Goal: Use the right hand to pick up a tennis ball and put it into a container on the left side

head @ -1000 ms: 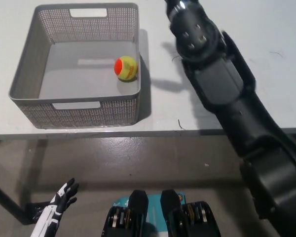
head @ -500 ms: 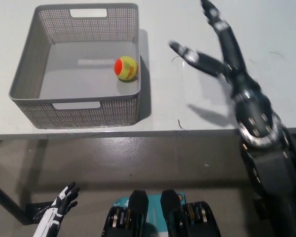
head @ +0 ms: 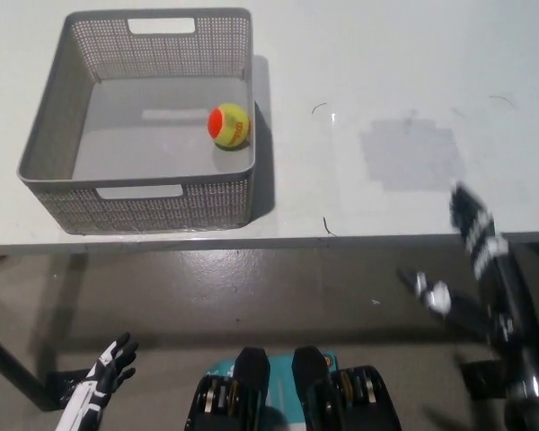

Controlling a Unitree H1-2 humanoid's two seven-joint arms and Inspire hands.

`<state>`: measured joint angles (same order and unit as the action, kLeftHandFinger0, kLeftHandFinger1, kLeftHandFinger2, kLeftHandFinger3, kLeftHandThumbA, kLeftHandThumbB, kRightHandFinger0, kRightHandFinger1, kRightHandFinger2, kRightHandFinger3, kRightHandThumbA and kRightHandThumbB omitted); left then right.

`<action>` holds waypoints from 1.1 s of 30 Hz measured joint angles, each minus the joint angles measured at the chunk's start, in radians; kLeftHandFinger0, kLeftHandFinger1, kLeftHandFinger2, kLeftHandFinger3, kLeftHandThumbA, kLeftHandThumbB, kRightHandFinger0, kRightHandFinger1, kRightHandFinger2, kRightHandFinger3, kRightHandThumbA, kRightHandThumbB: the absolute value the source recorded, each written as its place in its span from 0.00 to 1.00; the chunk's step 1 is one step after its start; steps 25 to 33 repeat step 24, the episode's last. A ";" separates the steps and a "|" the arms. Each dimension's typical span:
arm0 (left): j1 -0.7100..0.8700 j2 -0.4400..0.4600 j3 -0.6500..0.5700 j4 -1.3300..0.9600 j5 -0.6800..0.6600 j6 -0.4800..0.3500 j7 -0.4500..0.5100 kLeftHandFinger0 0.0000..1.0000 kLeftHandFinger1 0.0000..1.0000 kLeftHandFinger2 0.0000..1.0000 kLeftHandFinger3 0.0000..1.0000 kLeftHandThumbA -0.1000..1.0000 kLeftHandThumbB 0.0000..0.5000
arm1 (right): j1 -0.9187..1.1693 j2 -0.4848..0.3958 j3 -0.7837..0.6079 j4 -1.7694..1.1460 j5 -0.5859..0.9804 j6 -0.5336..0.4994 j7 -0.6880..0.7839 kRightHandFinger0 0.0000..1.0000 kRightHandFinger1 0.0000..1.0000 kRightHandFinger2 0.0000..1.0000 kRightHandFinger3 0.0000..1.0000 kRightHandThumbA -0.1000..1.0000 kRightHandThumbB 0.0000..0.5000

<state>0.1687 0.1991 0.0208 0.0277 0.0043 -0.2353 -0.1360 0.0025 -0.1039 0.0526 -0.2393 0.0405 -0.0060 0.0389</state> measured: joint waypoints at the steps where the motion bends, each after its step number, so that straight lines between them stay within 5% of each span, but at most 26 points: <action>1: 0.001 0.000 0.004 0.001 -0.002 -0.004 0.000 1.00 1.00 1.00 1.00 1.00 0.66 | 0.024 0.004 0.000 0.008 0.012 -0.014 0.006 1.00 1.00 1.00 1.00 1.00 0.56; 6: 0.018 -0.002 0.019 0.000 -0.019 -0.022 0.000 1.00 1.00 1.00 1.00 1.00 0.61 | 0.112 0.025 0.010 0.086 0.046 -0.093 0.029 1.00 1.00 1.00 1.00 1.00 0.47; 8: 0.029 -0.004 0.022 0.000 -0.024 -0.025 0.000 1.00 1.00 1.00 1.00 1.00 0.63 | 0.135 0.030 0.015 0.119 0.053 -0.120 0.037 1.00 1.00 1.00 1.00 1.00 0.55; 12: 0.036 -0.005 0.031 0.000 -0.034 -0.031 0.000 1.00 1.00 1.00 1.00 1.00 0.63 | 0.165 0.034 0.024 0.221 0.075 -0.180 0.061 1.00 1.00 1.00 1.00 1.00 0.53; 18: 0.049 -0.006 0.036 0.003 -0.045 -0.047 0.000 1.00 1.00 1.00 1.00 1.00 0.63 | 0.193 0.036 0.032 0.308 0.068 -0.255 0.079 1.00 1.00 1.00 1.00 1.00 0.63; 33: 0.037 -0.012 0.034 0.030 -0.052 -0.060 0.000 1.00 1.00 1.00 1.00 1.00 0.64 | 0.171 0.035 0.030 0.313 0.053 -0.271 0.078 1.00 1.00 1.00 1.00 1.00 0.59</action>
